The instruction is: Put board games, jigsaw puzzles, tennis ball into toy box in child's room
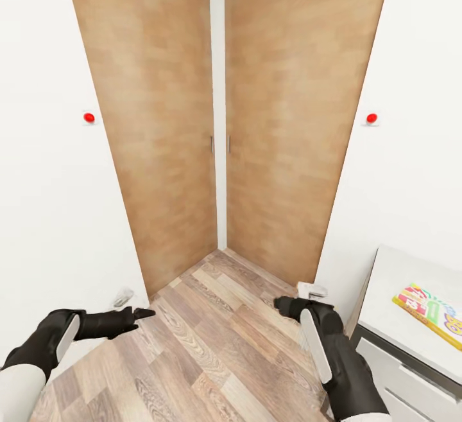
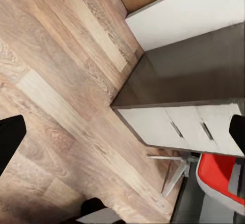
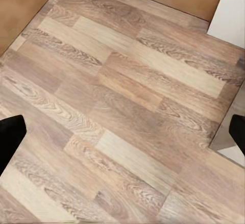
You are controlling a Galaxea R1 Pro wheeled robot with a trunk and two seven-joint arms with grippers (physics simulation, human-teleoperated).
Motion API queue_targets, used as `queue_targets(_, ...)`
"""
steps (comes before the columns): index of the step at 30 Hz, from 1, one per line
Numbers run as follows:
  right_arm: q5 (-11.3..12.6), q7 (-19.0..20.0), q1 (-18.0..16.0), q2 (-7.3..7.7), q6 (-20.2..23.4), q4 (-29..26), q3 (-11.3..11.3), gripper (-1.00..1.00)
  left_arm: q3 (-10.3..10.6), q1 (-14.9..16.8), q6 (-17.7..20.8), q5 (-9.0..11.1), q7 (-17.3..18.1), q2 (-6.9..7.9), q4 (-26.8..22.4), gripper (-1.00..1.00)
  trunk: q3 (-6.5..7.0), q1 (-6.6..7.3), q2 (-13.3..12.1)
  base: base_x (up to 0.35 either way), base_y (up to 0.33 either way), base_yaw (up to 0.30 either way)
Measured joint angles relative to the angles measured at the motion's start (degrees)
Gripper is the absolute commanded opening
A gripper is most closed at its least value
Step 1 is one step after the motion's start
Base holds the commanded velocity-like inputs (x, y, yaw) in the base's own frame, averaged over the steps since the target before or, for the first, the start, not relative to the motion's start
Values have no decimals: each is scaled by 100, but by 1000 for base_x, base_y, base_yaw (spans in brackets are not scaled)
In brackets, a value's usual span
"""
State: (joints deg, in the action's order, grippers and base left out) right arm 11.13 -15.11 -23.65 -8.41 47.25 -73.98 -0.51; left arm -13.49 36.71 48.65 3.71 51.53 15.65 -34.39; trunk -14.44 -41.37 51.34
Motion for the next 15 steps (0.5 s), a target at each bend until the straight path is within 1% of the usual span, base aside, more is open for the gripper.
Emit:
queue_targets(2,97,18,-3,29,717,-661,-18,100,9,0,163,14,1149,75,-29,100,18,22,-38,0,0,0)
queue_targets(3,192,30,-3,46,941,-951,-75,100,23,0,198,-2,1763,95,-40,100,36,44,-78,0,0,0)
queue_targets(4,267,34,-3,53,1022,-1075,-125,100,30,0,202,-14,2061,102,-44,100,53,65,-119,0,0,0)
queue_targets(5,477,40,0,65,1135,-1233,-259,100,37,1,199,-32,2551,115,-49,100,71,87,-159,0,0,0)
queue_targets(6,607,43,3,71,1177,-1291,-325,100,40,3,192,-42,2741,124,-53,100,89,109,-199,0,0,0)
queue_targets(7,840,44,20,83,1234,-1368,-436,100,36,2,186,-50,3002,148,-61,100,107,131,-239,0,0,0)
queue_targets(8,955,44,36,91,1256,-1397,-484,100,32,1,183,-54,3104,174,-64,100,125,153,-280,0,0,0)
queue_targets(9,1126,44,82,121,1256,-1437,-550,100,26,1,181,-57,3241,256,-67,100,143,175,-320,0,0,0)
queue_targets(10,1205,44,107,146,1256,-1452,-575,100,29,1,181,-58,3295,309,-67,100,161,197,-360,0,0,0)
queue_targets(11,1307,46,155,210,1256,-1473,-607,100,34,1,178,-54,3371,408,-67,100,179,219,-400,0,0,0)
queue_targets(12,1402,52,212,311,1256,-1494,-622,100,34,1,175,-45,3442,527,-68,100,197,241,-440,0,0,0)
queue_targets(14,1473,58,256,387,1256,-1508,-625,100,48,0,173,-31,3490,597,-67,100,233,285,-521,0,0,0)
queue_targets(15,1487,58,263,399,1256,-1510,-625,100,53,0,175,-31,3498,603,-67,100,251,307,-561,0,0,0)
